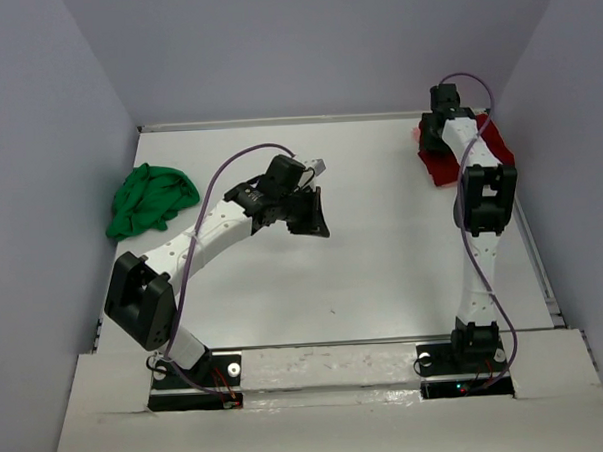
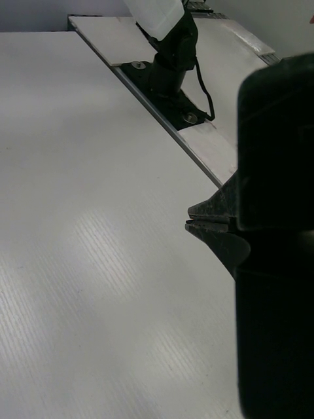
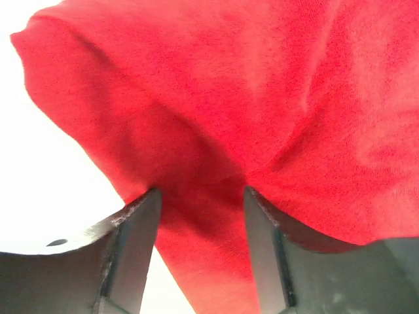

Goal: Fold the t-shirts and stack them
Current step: Neatly place the folded tshirt to the corner

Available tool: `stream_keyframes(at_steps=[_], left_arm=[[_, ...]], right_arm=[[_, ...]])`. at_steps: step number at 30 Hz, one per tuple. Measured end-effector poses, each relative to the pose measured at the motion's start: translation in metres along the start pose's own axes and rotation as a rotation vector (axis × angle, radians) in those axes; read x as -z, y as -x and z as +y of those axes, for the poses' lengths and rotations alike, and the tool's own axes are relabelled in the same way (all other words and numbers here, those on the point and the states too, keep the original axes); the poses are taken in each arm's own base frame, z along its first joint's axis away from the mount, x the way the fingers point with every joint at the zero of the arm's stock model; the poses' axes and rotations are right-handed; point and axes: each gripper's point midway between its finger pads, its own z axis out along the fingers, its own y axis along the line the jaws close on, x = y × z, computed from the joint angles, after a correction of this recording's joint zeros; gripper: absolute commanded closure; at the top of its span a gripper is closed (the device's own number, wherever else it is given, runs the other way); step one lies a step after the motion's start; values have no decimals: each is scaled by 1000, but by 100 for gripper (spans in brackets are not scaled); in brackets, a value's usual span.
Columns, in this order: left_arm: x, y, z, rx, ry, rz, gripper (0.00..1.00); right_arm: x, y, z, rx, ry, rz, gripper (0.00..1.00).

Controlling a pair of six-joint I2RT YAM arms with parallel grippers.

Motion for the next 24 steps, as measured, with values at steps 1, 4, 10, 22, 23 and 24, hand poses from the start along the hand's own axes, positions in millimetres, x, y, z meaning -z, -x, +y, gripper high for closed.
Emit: stream_keyframes(at_steps=[1, 4, 10, 22, 23, 24], left_arm=[[-1, -1, 1, 1, 1, 2, 100], [-2, -4, 2, 4, -1, 8, 100], [-5, -7, 4, 14, -5, 13, 100], [-8, -5, -3, 13, -24, -1, 100], [-8, -6, -4, 12, -24, -1, 100], [-8, -6, -4, 12, -24, 0, 100]], right_arm=[[4, 3, 3, 7, 4, -10, 29], [15, 20, 9, 19, 15, -52, 25], [53, 67, 9, 17, 19, -177, 23], [128, 111, -15, -5, 12, -340, 100], [123, 109, -13, 0, 18, -330, 100], [118, 107, -10, 4, 24, -322, 100]])
